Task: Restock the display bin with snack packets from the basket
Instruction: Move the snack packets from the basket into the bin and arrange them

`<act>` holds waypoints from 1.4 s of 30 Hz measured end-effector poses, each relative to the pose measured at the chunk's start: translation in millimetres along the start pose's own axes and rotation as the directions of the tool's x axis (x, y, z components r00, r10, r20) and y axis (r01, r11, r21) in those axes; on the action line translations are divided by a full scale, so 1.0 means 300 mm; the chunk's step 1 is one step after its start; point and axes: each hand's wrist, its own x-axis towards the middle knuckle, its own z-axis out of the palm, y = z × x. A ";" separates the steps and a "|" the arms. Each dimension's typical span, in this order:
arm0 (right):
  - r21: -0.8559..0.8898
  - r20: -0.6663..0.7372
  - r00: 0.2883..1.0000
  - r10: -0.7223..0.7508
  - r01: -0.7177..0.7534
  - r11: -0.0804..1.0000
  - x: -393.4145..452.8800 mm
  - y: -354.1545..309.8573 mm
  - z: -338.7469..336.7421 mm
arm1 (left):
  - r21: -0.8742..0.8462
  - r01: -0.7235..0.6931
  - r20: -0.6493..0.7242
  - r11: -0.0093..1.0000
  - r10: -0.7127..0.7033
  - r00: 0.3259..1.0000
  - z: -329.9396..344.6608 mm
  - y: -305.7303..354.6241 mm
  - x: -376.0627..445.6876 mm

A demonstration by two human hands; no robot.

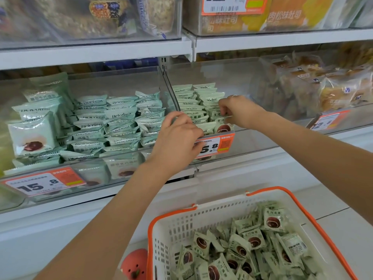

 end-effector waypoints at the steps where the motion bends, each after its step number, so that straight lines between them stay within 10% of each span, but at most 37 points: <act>1: 0.015 0.011 1.000 0.005 -0.005 1.000 -0.003 0.002 -0.004 | -0.005 -0.005 -0.001 1.000 0.005 1.000 0.001 0.000 -0.002; 6: 0.212 -0.209 0.973 0.099 -0.053 0.976 -0.114 0.022 -0.057 | 0.000 -0.060 -0.068 0.998 0.059 0.996 0.004 0.000 -0.011; 12: 0.466 -0.608 0.698 0.377 -0.071 0.882 -0.540 -0.045 0.082 | -0.072 -0.211 -0.246 0.975 0.188 0.951 0.011 0.120 -0.038; 14: 0.530 -0.460 0.738 0.494 -0.219 0.819 -0.700 -0.065 0.246 | -0.088 -0.250 -0.219 0.964 0.226 0.949 0.060 0.200 -0.086; 17: 0.513 0.127 0.799 0.588 -0.560 0.650 -0.903 -0.137 0.519 | -0.223 -0.146 0.122 0.964 0.177 0.977 0.160 0.359 -0.205; 21: 0.337 0.627 0.680 0.381 -0.678 0.654 -1.066 -0.274 0.820 | -0.233 0.310 0.718 0.922 -0.052 0.694 0.346 0.514 -0.510; 27: 0.314 0.699 0.610 0.373 -0.731 0.606 -1.096 -0.363 0.980 | -0.001 0.435 0.944 0.900 -0.142 0.297 0.449 0.514 -0.883; 37: 0.373 0.649 0.462 0.604 -0.886 0.276 -0.999 -0.380 1.031 | -0.027 0.579 0.951 0.815 -0.158 0.265 0.496 0.465 -0.919; 42: 0.404 0.684 0.500 0.532 -0.866 0.295 -0.984 -0.356 0.964 | -0.055 0.593 0.949 0.803 -0.143 0.282 0.475 0.457 -0.913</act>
